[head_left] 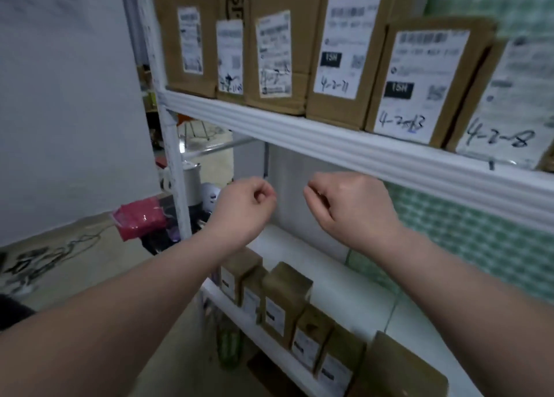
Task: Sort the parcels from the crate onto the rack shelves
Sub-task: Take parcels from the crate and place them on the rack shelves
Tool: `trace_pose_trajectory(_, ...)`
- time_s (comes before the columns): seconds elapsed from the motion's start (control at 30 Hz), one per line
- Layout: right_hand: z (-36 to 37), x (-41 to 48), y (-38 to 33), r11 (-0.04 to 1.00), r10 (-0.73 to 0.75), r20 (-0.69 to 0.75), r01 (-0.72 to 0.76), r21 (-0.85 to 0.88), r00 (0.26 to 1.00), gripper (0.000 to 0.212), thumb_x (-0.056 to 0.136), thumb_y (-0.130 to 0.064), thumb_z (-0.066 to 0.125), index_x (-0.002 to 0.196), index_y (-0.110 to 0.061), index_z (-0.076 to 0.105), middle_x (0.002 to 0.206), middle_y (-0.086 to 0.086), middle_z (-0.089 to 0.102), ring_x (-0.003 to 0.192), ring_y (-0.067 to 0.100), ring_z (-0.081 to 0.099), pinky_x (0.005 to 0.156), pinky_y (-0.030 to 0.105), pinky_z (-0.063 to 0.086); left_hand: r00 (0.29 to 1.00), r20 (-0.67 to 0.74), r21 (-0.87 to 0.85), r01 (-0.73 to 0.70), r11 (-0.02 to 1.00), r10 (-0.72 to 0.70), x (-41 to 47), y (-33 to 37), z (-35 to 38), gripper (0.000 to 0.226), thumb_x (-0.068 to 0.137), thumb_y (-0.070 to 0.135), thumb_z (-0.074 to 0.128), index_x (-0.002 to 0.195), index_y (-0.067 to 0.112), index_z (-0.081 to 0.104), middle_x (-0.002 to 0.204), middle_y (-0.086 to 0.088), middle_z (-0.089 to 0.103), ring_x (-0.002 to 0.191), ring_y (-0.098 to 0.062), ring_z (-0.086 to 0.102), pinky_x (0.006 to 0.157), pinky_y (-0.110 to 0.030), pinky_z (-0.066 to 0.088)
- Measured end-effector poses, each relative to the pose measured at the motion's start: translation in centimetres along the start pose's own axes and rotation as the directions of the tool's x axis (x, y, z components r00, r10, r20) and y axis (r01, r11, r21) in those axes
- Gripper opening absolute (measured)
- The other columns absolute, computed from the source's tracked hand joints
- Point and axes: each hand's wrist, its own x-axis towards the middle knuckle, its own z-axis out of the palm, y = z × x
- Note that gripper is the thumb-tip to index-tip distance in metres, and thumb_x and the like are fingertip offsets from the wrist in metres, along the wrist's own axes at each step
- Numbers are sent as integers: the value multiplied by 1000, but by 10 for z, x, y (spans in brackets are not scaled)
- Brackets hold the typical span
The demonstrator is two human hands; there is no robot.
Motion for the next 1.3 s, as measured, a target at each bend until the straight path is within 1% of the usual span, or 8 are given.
trace_pose_trajectory(0.13,5,70,-19,987,-159,-94,155,-53,983,30,87,-28,42,66,-14,58,59,0,54,53,24,54,45,21,25,985,-141,161,-79,984,102,48,-25,-53,22,86,20,61,108,19,64,101,4,56,93,-11,50,76,-21,34)
trace_pose_trajectory(0.27,28,135,-25,953,-248,-52,234,-191,967,32,85,-26,39,79,-11,67,72,5,61,68,28,58,48,26,34,993,-61,316,-74,946,98,103,-61,-90,47,86,25,61,132,20,51,131,-5,47,123,-20,41,96,-26,31)
trace_pose_trajectory(0.5,89,238,-34,927,-163,142,200,-316,976,30,96,-23,39,110,-15,64,110,6,63,99,29,54,78,38,42,996,67,426,-83,901,61,202,-131,-134,70,86,29,58,148,21,27,152,-7,27,138,-25,28,111,-38,29)
trace_pose_trajectory(0.63,126,287,-42,891,-135,267,234,-389,954,38,100,-25,31,129,-23,54,132,2,52,123,25,43,105,38,32,990,140,463,-75,883,11,246,-163,-151,74,86,31,57,150,22,20,157,-7,17,143,-26,20,115,-43,25)
trace_pose_trajectory(0.77,153,323,-50,866,-81,308,220,-450,948,44,103,-30,26,144,-29,39,155,3,31,145,26,20,118,45,7,993,115,457,-70,887,19,283,-189,-161,74,90,27,52,151,16,12,157,-9,15,144,-26,16,115,-45,25)
trace_pose_trajectory(0.97,178,347,-46,767,-44,346,253,-590,937,49,103,-38,19,152,-35,23,164,5,8,151,26,-3,114,50,-18,981,190,446,-109,889,25,310,-209,-158,81,88,19,52,152,16,2,159,-9,3,145,-28,4,116,-46,21)
trace_pose_trajectory(1.13,186,349,-45,755,17,354,220,-617,935,62,93,-43,10,138,-35,52,155,6,35,148,30,20,114,53,-11,981,186,402,-123,907,50,315,-215,-153,85,88,23,54,152,17,-2,159,-8,-5,146,-26,-5,118,-45,14)
trace_pose_trajectory(1.3,187,343,-44,773,32,312,174,-610,950,58,99,-48,11,150,-33,31,164,1,11,151,25,-4,110,47,-24,983,185,378,-94,921,25,314,-213,-147,88,88,30,56,152,18,-4,159,-8,-9,146,-26,-11,119,-46,12)
